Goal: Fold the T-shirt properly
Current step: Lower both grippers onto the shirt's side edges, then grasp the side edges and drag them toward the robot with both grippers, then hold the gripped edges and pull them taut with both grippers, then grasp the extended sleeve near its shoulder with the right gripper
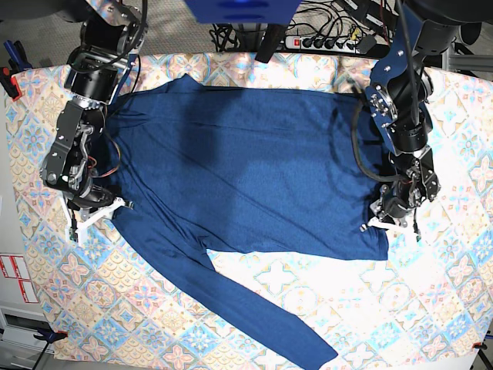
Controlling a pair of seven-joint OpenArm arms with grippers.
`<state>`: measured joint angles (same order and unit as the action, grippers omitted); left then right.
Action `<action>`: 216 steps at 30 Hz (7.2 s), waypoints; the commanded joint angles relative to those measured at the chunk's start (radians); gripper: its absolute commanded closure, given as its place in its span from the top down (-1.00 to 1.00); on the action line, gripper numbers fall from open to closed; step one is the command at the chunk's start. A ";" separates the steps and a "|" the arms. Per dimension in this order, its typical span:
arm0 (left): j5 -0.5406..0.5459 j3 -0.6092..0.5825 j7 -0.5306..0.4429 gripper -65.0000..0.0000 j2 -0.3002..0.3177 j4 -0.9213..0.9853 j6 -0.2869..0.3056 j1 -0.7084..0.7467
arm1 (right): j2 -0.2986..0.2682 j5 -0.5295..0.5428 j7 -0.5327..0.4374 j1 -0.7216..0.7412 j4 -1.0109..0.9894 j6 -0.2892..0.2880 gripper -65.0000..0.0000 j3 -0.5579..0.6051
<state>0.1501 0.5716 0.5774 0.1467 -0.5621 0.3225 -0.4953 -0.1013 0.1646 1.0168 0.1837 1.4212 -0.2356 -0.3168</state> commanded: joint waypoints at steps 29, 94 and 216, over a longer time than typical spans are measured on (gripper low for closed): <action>0.032 -0.003 0.103 -1.00 -0.028 -0.565 0.010 0.332 | -0.209 0.010 -0.402 0.343 -0.704 -0.006 -0.06 0.388; 0.099 0.003 0.100 -1.00 -0.045 -1.090 0.010 0.645 | -0.234 0.056 -0.278 -0.339 0.215 -0.209 -0.98 0.034; 0.521 0.132 0.175 0.09 -0.051 -1.014 0.004 0.697 | -0.151 0.175 -0.200 -0.080 0.056 -0.202 -0.31 0.345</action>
<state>0.6559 0.6983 0.7708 0.0834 -1.5570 0.3187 0.2081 -0.2409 0.3264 0.8387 0.0826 1.4616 -0.4370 0.0326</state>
